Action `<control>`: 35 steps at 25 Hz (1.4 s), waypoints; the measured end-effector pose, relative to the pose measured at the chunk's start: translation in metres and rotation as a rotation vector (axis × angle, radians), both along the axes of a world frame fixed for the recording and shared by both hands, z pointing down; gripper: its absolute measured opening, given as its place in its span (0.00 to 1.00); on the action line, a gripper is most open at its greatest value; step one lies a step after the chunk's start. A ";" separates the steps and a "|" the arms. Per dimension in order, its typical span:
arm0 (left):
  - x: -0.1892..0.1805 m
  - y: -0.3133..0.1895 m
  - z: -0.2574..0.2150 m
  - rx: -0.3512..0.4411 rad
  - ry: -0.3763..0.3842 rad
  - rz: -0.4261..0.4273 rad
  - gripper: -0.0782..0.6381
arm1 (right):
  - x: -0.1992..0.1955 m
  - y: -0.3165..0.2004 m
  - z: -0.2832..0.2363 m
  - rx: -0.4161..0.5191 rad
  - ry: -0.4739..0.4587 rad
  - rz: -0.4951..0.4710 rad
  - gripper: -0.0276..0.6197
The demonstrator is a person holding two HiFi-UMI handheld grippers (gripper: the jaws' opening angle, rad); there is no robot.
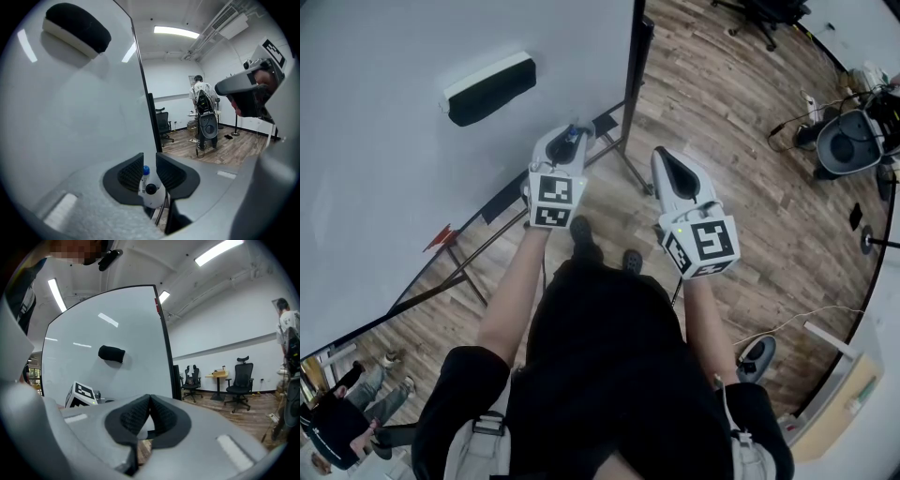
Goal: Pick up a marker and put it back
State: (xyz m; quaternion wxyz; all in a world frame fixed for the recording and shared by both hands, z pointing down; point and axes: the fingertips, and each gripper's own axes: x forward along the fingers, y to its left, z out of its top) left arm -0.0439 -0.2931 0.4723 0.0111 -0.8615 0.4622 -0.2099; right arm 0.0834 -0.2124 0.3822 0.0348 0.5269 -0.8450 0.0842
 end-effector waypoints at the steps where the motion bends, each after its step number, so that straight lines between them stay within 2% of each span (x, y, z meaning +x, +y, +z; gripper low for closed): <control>1: 0.001 0.001 -0.001 0.003 0.001 -0.002 0.23 | 0.001 0.001 0.000 0.001 0.000 -0.001 0.05; 12: 0.002 0.027 -0.023 0.037 0.031 -0.054 0.23 | 0.005 0.021 -0.005 0.006 0.004 -0.058 0.05; 25: 0.019 0.086 -0.020 0.034 0.065 -0.122 0.22 | 0.022 0.067 0.002 0.003 0.023 -0.136 0.05; 35: 0.028 0.135 -0.036 0.065 0.095 -0.153 0.17 | 0.024 0.096 0.006 0.009 0.006 -0.195 0.05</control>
